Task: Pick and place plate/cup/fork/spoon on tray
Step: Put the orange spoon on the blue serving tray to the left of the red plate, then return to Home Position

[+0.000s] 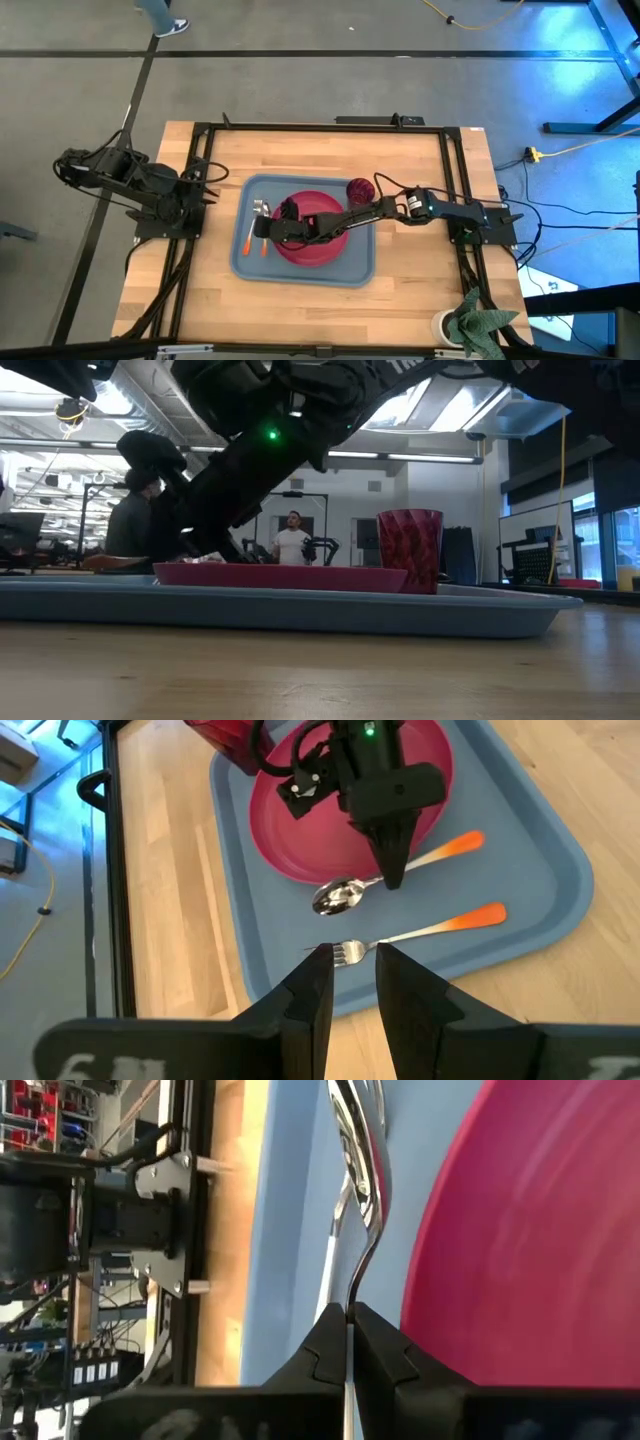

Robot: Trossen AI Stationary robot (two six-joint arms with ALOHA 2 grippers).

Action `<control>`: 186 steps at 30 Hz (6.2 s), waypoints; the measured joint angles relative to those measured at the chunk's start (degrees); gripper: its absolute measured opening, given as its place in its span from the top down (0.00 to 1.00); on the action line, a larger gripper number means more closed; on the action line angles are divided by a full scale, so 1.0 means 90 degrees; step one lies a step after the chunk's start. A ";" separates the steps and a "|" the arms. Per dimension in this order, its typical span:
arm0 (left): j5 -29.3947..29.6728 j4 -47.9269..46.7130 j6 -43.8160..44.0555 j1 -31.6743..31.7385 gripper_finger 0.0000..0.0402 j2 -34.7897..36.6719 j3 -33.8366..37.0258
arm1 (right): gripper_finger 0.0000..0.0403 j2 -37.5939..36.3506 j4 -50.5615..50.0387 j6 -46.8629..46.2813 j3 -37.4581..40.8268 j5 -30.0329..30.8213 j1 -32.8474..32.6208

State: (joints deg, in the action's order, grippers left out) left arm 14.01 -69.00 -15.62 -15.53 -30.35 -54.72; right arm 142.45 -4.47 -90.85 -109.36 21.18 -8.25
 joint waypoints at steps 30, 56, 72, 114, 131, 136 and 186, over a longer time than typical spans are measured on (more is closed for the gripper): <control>0.0001 0.0001 0.0000 0.0000 0.82 -0.0002 0.0000 | 0.91 0.0009 -0.0007 -0.0021 0.0000 -0.0317 0.0110; 0.0205 -0.0319 0.0423 0.0000 0.82 -0.0002 0.0000 | 0.99 -0.0503 -0.2873 0.4160 -0.2608 0.0457 0.0046; 0.0377 -0.0780 0.2127 0.0000 0.99 -0.0001 -0.0002 | 0.99 -0.1401 -0.5673 0.5133 -0.2754 0.0563 -0.0254; -0.1171 0.1124 0.3233 -0.0002 1.00 -0.0934 0.1766 | 1.00 -0.2274 -0.9075 0.5267 -0.2703 0.0090 -0.0895; -0.1141 0.2188 0.3561 -0.0002 1.00 -0.1617 0.1763 | 1.00 -0.3559 -0.9484 0.6048 -0.2696 0.0493 -0.0849; -0.1116 0.2259 0.3560 0.0000 1.00 -0.1650 0.1763 | 1.00 -0.4099 -0.9481 0.6543 -0.2701 0.0334 -0.0850; -0.0803 0.3155 0.4862 0.0002 1.00 -0.3169 0.2505 | 1.00 -0.7266 -0.1052 0.3229 0.7653 -0.1361 -0.0559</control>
State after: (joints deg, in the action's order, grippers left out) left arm 6.79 -40.60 28.14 -15.51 -58.87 -32.17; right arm 77.06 -13.93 -61.78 -40.49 8.94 -13.28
